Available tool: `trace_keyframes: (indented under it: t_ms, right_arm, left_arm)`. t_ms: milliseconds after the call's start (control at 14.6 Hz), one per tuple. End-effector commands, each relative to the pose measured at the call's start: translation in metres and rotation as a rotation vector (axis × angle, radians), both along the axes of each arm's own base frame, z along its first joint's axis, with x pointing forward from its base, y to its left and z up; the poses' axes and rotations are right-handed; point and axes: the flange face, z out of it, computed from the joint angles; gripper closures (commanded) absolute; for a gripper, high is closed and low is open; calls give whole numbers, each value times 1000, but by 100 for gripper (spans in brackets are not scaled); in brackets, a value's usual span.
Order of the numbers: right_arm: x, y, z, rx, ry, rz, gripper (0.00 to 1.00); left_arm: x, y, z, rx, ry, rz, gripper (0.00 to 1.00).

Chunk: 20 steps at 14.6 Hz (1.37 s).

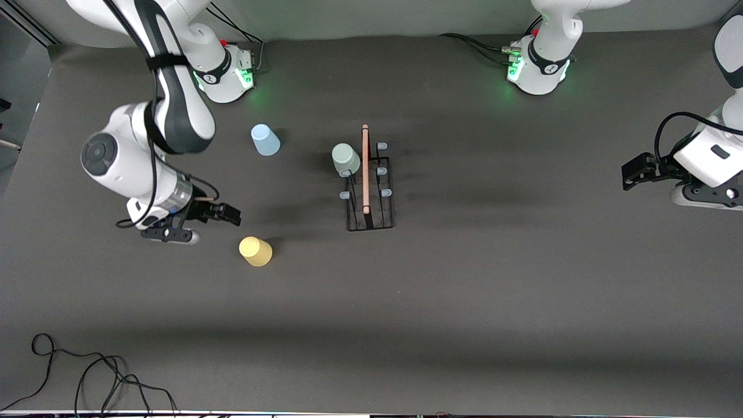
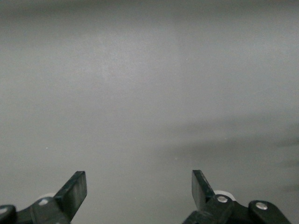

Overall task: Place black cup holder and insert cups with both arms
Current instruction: 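Move the right gripper to the yellow cup and grasp it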

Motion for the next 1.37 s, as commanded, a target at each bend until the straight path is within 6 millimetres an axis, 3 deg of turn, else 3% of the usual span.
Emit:
trace_keyframes:
  t_ms: [0,549,824,1030,1099,1167,1236,1304]
  right_arm:
    - [15,4,-43,-66,-38,5,0]
    - [44,50,-88,-17,-68,-76,0]
    - [40,52,-115,-57,-61,-41,0]
    - [36,52,-119,-60,-49,-39,1]
    - [35,51,-120,-61,-45,-39,22]
    - [34,52,-119,-58,-42,-25,57]
    - [34,52,-115,-50,-42,-19,80]
    - [32,53,-110,-41,-44,-21,94]
  left_arm:
    - [-1,-3,4,3,9,13,0]
    - [-1,-4,5,3,8,13,0]
    - [-1,-4,5,3,8,13,0]
    - [-2,-4,4,3,11,13,0]
    - [-2,-4,4,3,9,13,0]
    - [-2,-4,4,3,11,13,0]
    - [-2,-4,4,3,11,13,0]
    - [-2,-4,3,3,12,13,0]
